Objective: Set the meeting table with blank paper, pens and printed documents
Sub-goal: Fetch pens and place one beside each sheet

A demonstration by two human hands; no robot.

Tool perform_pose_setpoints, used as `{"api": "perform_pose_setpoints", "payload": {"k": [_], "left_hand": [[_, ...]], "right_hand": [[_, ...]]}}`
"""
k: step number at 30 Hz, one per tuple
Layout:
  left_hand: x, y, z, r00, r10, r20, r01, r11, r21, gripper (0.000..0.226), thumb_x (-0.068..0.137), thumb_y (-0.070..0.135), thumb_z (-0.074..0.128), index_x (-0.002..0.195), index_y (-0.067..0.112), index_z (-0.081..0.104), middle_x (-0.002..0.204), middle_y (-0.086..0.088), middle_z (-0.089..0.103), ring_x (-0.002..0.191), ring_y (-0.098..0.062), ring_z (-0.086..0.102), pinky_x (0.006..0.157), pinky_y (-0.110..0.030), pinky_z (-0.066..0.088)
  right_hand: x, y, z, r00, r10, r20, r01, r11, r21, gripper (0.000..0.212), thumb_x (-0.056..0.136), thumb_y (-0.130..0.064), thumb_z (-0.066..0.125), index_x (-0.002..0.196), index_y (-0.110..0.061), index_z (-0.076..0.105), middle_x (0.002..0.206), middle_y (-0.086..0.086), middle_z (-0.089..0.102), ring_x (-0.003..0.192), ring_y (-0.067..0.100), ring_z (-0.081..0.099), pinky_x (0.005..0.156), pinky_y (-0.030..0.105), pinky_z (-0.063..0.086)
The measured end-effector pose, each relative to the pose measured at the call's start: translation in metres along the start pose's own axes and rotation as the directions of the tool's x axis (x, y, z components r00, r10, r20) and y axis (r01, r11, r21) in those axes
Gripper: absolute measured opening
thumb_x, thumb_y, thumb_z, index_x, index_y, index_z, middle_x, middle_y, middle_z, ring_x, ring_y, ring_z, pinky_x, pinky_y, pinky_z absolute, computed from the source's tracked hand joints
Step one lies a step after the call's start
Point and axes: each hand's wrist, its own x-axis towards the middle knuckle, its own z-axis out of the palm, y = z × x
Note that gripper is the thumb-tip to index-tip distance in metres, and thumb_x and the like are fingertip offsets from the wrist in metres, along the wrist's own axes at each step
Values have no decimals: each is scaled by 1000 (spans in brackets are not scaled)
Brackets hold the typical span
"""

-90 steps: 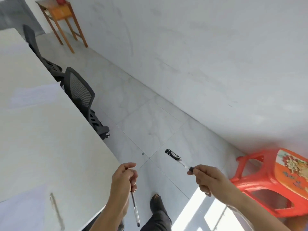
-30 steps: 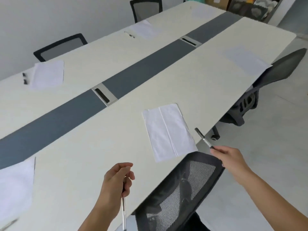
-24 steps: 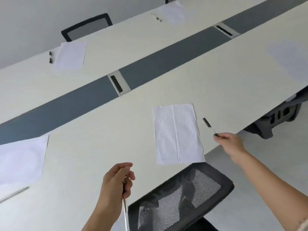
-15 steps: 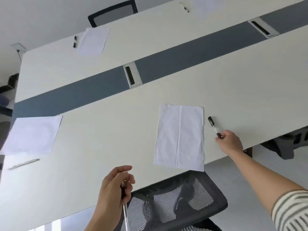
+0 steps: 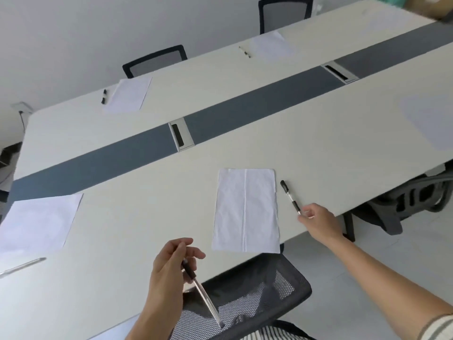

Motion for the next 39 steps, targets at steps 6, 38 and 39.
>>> {"api": "perform_pose_setpoints", "payload": {"k": [6, 38, 39], "left_hand": [[-21, 1, 23, 981, 50, 186, -37, 997, -75, 17, 99, 1, 41, 96, 3, 58, 73, -14, 66, 65, -24, 53, 53, -29, 45], [-194, -90, 469, 659, -174, 732, -278, 848, 452, 14, 95, 4, 52, 98, 7, 65, 80, -17, 71, 66, -25, 63, 58, -36, 48], [-191, -91, 480, 654, -181, 734, -277, 846, 456, 14, 95, 4, 52, 98, 7, 65, 79, -17, 71, 66, -25, 63, 57, -36, 48]], "right_hand": [[-134, -14, -20, 986, -75, 147, 9, 912, 410, 15, 91, -22, 66, 100, -11, 69, 76, -2, 67, 59, 0, 61, 50, 12, 39], [-251, 356, -307, 925, 361, -118, -153, 638, 755, 27, 101, -17, 48, 89, -9, 71, 52, -4, 37, 48, 12, 33, 48, 20, 30], [-247, 363, -314, 913, 386, -131, -152, 620, 770, 27, 101, -18, 49, 89, -9, 71, 52, -3, 37, 47, 12, 32, 47, 21, 29]]}}
